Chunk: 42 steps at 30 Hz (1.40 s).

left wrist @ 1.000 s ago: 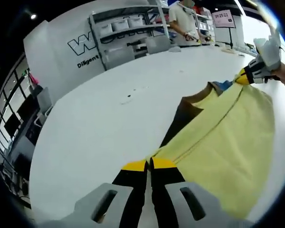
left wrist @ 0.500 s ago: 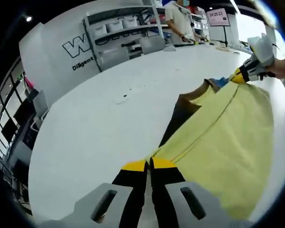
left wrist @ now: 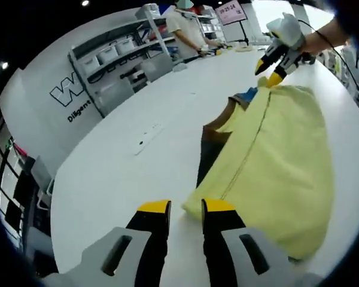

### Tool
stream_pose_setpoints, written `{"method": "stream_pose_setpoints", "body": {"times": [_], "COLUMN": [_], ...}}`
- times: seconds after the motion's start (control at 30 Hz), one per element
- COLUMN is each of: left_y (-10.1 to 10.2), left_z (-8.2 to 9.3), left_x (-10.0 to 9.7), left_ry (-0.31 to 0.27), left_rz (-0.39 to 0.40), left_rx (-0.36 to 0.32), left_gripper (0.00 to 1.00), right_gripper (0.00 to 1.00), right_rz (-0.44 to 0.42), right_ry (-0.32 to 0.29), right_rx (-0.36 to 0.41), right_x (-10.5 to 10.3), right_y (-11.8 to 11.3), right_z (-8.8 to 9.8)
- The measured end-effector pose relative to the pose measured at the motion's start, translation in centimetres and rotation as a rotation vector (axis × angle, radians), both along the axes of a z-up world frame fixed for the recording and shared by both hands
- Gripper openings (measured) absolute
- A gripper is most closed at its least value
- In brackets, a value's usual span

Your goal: Fold the garment on the visible template until the final outline fits inside the template.

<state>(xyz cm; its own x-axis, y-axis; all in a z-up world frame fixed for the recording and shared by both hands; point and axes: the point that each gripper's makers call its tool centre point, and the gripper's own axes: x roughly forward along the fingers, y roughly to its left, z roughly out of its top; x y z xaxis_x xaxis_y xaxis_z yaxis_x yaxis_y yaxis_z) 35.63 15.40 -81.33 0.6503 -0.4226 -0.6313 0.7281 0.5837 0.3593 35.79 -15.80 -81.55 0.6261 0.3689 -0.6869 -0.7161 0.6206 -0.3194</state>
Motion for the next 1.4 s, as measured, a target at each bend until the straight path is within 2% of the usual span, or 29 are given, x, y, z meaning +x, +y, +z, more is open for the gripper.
{"method": "stream_pose_setpoints", "body": {"times": [0.07, 0.1, 0.17, 0.2, 0.23, 0.3, 0.37, 0.4, 0.43, 0.63, 0.8, 0.87, 1.07, 1.27, 1.4], "left_y": [0.0, -0.1, -0.2, -0.3, -0.4, -0.6, -0.9, -0.8, -0.7, -0.6, -0.8, -0.8, -1.0, -1.1, -1.2], "left_z": [0.0, -0.2, -0.3, -0.4, -0.4, -0.6, -0.6, -0.6, -0.7, -1.2, -1.6, -1.7, -2.0, -2.3, -2.4], "left_x": [-0.2, -0.4, -0.6, -0.7, -0.8, -1.1, -1.5, -1.4, -1.4, -1.1, -1.1, -1.1, -1.2, -1.1, -1.0], "left_ry": [0.0, 0.011, 0.013, 0.003, -0.002, -0.002, -0.009, -0.03, -0.03, -0.014, -0.024, -0.02, -0.009, -0.004, 0.008], "left_rz": [-0.023, -0.057, -0.082, -0.138, -0.165, -0.206, -0.284, -0.319, -0.33, -0.327, -0.359, -0.357, -0.361, -0.362, -0.354], "left_rx": [0.011, 0.016, 0.025, 0.061, 0.081, 0.103, 0.147, 0.197, 0.218, 0.222, 0.254, 0.253, 0.25, 0.247, 0.229], "left_gripper": [0.19, 0.2, 0.2, 0.2, 0.21, 0.22, 0.23, 0.23, 0.23, 0.23, 0.19, 0.17, 0.11, 0.04, 0.03], "right_gripper": [0.3, 0.3, 0.28, 0.26, 0.26, 0.27, 0.27, 0.26, 0.26, 0.21, 0.12, 0.11, 0.0, 0.0, 0.0], "right_rz": [0.067, 0.168, 0.205, 0.276, 0.309, 0.352, 0.363, 0.363, 0.36, 0.307, 0.205, 0.179, 0.127, 0.095, 0.066], "right_ry": [-0.015, 0.003, 0.018, 0.046, 0.048, 0.073, 0.064, 0.063, 0.062, 0.094, 0.108, 0.089, 0.109, 0.09, 0.085], "right_rx": [-0.034, -0.082, -0.121, -0.168, -0.208, -0.259, -0.262, -0.261, -0.263, -0.311, -0.213, -0.165, -0.167, -0.128, -0.109], "right_x": [-0.1, -0.8, -1.0, -1.4, -1.3, -1.5, -1.3, -1.3, -1.2, -0.7, -0.6, -0.2, 0.4, 1.0, 1.3], "right_y": [0.3, 0.7, 0.7, 1.0, 1.0, 0.9, 1.0, 1.0, 0.9, -1.0, -0.9, -0.3, -0.6, -0.7, -1.0], "right_z": [0.3, 0.0, -0.3, -0.8, -1.1, -1.4, -1.3, -1.3, -1.2, -2.1, -1.9, -1.4, -2.0, -1.8, -1.8]}}
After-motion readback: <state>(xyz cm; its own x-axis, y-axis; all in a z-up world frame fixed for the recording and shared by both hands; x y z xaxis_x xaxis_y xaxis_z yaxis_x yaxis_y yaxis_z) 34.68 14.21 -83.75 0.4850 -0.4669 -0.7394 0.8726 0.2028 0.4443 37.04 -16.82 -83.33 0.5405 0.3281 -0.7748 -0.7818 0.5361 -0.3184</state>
